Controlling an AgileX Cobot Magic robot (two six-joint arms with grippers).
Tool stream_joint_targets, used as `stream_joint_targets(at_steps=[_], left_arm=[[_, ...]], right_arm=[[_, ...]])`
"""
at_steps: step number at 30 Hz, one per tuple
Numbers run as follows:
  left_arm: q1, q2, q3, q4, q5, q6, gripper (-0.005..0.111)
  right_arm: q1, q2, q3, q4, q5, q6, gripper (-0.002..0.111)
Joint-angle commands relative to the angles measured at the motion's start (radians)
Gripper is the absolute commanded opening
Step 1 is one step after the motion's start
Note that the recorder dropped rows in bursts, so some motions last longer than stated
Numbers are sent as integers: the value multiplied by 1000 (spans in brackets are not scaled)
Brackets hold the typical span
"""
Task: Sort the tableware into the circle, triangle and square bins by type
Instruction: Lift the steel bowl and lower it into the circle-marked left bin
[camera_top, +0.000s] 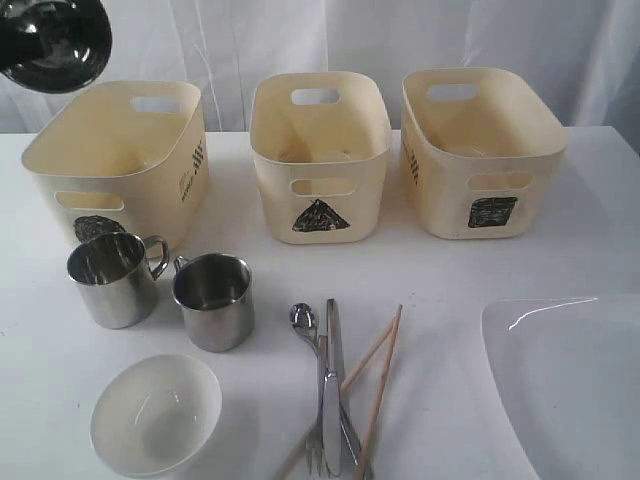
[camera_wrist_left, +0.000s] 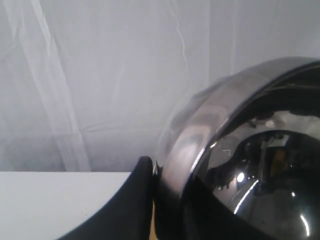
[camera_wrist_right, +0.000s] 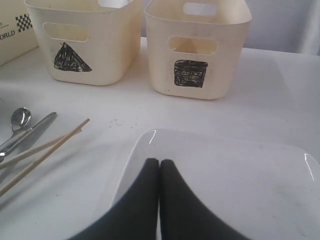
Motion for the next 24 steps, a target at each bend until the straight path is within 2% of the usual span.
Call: stream_joint_targets(at_steps=[1, 8, 18, 20, 24], left_arm=[[-5, 50, -5, 17, -40, 15, 0], [-5, 142, -5, 20, -42, 15, 0], [-5, 162, -13, 20, -30, 15, 0], [-5, 162, -14, 57, 11, 15, 7], [-5, 162, -14, 129, 74, -55, 38]], right_arm=[[4, -2, 2, 2, -5, 4, 0], [4, -2, 2, 2, -5, 4, 0], [4, -2, 2, 2, -5, 4, 0], [4, -2, 2, 2, -5, 4, 0], [4, -2, 2, 2, -5, 4, 0]])
